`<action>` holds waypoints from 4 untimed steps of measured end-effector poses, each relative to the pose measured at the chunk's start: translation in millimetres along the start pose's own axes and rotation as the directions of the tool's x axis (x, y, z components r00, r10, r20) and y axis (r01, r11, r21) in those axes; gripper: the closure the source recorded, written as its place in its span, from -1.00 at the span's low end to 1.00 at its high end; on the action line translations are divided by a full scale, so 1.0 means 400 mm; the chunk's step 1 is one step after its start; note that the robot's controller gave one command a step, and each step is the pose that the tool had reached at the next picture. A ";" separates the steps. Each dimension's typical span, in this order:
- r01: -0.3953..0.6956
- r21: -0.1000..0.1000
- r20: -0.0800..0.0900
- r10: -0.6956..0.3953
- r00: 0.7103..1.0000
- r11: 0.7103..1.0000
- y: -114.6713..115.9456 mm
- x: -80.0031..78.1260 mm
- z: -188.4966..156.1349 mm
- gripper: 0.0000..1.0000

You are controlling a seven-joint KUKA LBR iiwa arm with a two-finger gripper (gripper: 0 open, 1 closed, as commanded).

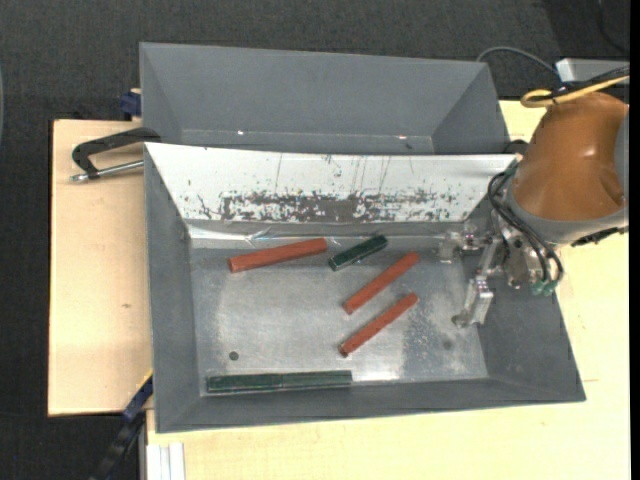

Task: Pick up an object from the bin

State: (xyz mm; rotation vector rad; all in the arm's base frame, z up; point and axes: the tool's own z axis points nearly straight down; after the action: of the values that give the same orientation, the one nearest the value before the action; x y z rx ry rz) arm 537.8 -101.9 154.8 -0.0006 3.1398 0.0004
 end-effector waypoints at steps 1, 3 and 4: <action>0.174 0.002 0.000 -0.174 0.985 0.985 0.094 -0.011 0.028 -1.00; 0.374 0.000 0.004 -0.374 0.927 0.927 0.207 0.021 0.048 -1.00; 0.572 0.001 0.003 -0.572 0.820 0.820 0.233 0.018 0.160 -1.00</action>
Offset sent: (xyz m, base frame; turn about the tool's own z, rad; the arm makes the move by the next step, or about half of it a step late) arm -0.0177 0.0829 -0.0266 -0.3269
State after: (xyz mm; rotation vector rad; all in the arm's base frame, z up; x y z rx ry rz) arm 530.7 -8.9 90.6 -0.9415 2.9923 -0.0010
